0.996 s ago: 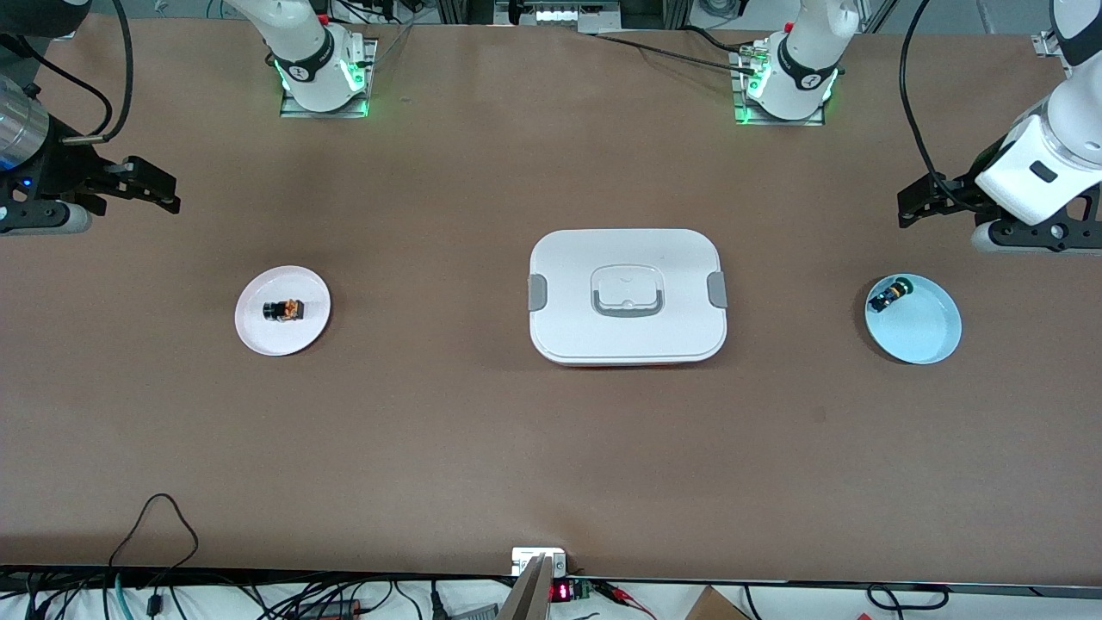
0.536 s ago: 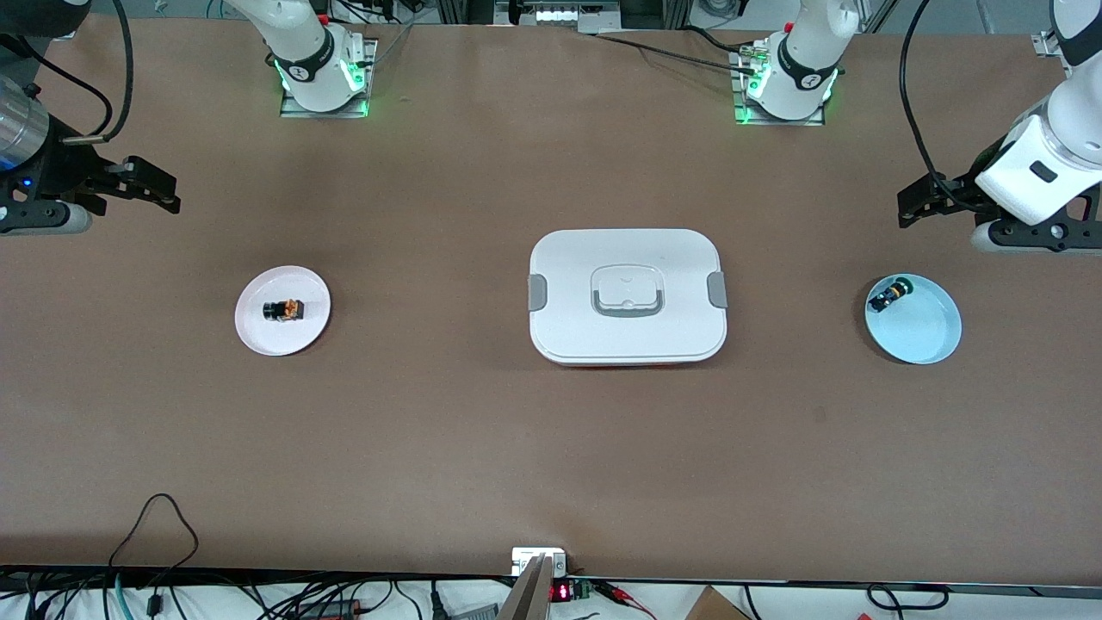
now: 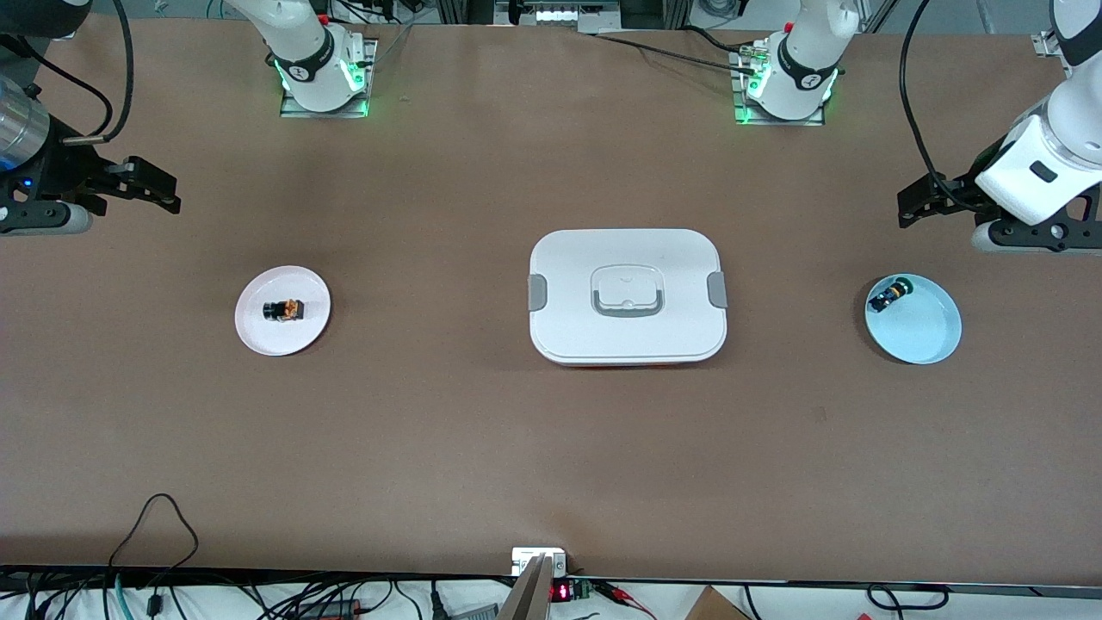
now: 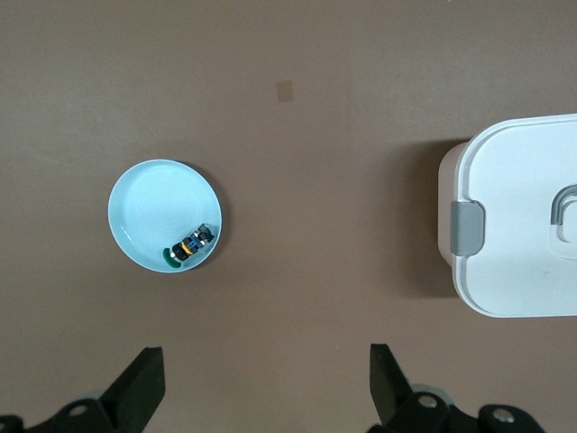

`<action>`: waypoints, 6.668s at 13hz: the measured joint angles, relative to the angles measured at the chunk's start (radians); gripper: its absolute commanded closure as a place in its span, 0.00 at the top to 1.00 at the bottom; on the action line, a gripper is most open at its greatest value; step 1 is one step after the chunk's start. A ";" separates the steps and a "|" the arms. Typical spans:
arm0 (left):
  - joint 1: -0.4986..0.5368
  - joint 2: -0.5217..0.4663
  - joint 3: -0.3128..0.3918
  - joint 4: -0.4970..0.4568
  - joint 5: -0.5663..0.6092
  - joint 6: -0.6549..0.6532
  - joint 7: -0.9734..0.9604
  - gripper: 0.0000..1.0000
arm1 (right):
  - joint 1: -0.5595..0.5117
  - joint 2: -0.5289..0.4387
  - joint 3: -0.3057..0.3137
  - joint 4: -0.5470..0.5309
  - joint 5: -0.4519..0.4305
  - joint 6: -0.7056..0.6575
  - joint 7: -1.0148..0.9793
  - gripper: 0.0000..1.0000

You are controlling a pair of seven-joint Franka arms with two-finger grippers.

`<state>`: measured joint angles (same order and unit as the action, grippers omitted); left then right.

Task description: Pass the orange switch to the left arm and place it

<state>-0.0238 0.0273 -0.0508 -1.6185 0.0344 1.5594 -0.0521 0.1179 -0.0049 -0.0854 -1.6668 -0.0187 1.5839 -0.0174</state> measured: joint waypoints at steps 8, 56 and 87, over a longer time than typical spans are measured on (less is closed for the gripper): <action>0.000 0.000 0.000 0.000 0.000 0.000 0.000 1.00 | 0.003 0.115 0.003 0.000 -0.001 0.052 0.000 1.00; 0.000 0.003 0.000 0.000 0.000 0.000 0.000 1.00 | -0.017 0.463 0.003 -0.459 -0.001 0.880 0.000 1.00; -0.001 0.023 -0.001 0.000 -0.279 -0.072 0.000 1.00 | -0.013 0.272 0.051 -0.129 0.233 0.417 -0.416 0.06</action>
<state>-0.0246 0.0500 -0.0520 -1.6184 -0.2444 1.4871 -0.0520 0.1046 0.2666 -0.0342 -1.7955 0.2141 2.0005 -0.4333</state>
